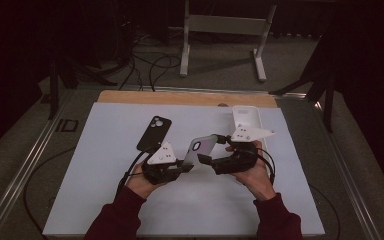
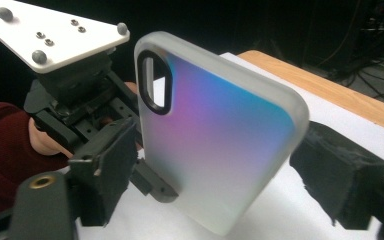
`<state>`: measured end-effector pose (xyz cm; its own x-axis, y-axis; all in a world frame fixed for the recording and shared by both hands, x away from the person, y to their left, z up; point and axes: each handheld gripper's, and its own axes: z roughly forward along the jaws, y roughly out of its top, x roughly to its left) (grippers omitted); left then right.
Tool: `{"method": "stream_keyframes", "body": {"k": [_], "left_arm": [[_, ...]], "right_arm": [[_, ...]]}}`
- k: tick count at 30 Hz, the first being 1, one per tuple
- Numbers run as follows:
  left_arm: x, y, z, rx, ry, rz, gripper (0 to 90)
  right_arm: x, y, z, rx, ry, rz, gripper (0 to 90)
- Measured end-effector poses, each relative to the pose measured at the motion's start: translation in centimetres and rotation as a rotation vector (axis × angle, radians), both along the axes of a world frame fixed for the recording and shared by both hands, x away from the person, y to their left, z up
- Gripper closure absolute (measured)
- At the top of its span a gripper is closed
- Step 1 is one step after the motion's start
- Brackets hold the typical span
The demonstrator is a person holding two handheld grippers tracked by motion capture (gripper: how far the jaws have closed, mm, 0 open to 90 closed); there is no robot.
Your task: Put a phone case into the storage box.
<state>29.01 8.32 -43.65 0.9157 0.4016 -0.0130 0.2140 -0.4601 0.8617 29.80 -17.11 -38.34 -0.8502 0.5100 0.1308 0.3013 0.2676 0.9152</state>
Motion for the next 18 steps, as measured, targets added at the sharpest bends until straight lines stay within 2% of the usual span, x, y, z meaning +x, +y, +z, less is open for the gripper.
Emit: {"method": "stream_keyframes", "body": {"k": [18], "left_arm": [[0.17,0.23,0.22,0.006,-0.011,0.096,80.9]], "right_arm": [[0.14,-0.55,-0.26,0.04,0.003,-0.076,10.7]]}}
